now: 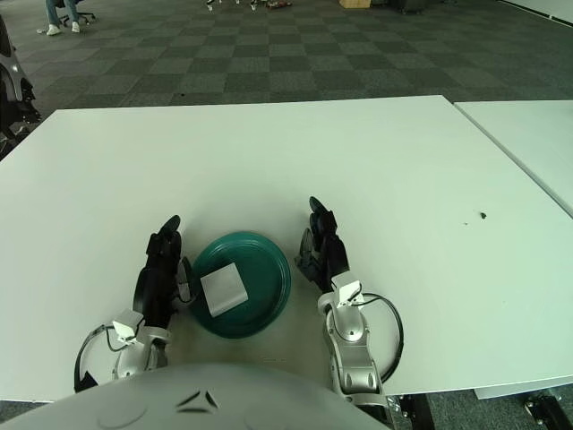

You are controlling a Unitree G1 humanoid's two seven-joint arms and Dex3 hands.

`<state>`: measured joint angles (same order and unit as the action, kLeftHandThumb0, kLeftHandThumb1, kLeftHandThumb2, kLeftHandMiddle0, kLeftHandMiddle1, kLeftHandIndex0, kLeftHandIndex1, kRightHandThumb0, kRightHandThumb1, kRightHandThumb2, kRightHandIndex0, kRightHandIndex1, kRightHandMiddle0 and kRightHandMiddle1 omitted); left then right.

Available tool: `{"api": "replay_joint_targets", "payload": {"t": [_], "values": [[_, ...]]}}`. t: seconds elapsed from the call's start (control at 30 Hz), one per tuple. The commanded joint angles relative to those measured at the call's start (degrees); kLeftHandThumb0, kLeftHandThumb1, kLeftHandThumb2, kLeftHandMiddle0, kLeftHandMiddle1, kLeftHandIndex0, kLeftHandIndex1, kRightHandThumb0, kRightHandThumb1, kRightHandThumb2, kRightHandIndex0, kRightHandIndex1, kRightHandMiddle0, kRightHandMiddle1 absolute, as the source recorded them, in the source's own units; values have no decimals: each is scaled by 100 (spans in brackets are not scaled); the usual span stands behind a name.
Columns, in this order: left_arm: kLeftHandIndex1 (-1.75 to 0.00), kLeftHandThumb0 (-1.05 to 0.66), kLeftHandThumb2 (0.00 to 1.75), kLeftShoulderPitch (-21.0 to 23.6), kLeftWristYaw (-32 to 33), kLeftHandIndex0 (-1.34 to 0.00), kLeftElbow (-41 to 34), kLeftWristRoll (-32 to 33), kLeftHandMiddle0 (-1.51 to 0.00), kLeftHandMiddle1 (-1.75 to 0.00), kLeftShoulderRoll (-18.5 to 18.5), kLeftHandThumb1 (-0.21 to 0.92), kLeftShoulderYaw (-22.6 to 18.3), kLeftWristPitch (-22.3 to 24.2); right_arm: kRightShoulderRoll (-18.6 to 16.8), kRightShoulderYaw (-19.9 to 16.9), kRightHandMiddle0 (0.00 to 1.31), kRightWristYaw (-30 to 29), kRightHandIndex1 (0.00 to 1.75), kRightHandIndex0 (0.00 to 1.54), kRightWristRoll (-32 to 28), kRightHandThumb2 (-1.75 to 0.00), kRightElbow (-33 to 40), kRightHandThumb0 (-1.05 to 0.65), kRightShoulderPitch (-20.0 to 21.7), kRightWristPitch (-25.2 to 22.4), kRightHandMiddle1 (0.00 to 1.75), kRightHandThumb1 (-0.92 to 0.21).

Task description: Put the charger into the plate.

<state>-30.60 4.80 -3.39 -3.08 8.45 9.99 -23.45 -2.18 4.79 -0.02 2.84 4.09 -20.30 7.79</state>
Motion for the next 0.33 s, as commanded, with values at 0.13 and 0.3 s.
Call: {"api": "replay_joint_targets", "payload": {"t": [0.13, 0.3], "values": [[-53, -93, 98, 91, 196, 0, 531, -286, -22, -3, -4, 92, 60, 91, 232, -134, 0, -27, 1, 15, 98, -94, -460, -75, -533, -739, 44, -92], [-55, -92, 99, 153, 158, 0, 530, -272, -24, -3, -52, 92, 71, 63, 297, -125, 0, 25, 2, 17, 88, -95, -574, -73, -497, -599, 46, -92]]}}
